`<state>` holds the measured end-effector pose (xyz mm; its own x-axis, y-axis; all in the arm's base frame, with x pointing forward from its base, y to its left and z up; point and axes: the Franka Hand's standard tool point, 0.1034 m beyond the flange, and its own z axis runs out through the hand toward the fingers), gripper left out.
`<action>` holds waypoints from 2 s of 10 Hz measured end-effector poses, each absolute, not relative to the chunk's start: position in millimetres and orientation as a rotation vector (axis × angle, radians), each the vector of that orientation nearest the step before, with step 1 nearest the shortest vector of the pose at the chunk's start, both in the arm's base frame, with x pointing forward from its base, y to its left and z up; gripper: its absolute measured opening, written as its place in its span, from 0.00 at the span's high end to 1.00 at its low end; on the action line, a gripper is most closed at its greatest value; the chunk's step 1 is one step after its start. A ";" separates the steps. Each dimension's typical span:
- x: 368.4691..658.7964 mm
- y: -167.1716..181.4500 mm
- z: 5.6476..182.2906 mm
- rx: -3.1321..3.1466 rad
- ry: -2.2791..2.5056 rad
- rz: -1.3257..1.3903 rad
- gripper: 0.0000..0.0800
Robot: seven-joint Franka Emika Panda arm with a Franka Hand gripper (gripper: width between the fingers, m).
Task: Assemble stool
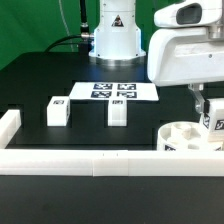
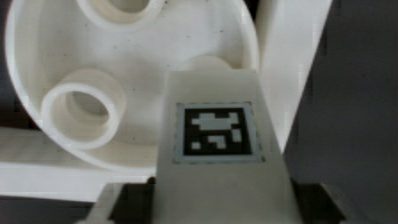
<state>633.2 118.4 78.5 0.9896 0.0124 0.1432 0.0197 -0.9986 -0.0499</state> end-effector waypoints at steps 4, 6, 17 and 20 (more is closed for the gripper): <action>630.2 112.2 77.5 -2.959 0.652 -0.208 0.58; 627.9 111.0 77.2 -2.841 0.988 -0.163 0.58; 626.2 113.4 75.0 -2.006 2.107 0.022 0.58; 625.6 114.2 74.6 -1.926 2.173 0.046 0.58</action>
Offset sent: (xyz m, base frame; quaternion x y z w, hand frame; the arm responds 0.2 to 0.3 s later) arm -0.0154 0.0060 -0.0082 0.0219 -0.0267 0.2963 0.9545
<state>625.6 114.2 74.6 -0.1045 -0.9748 -0.1971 -0.9822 0.1322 -0.1333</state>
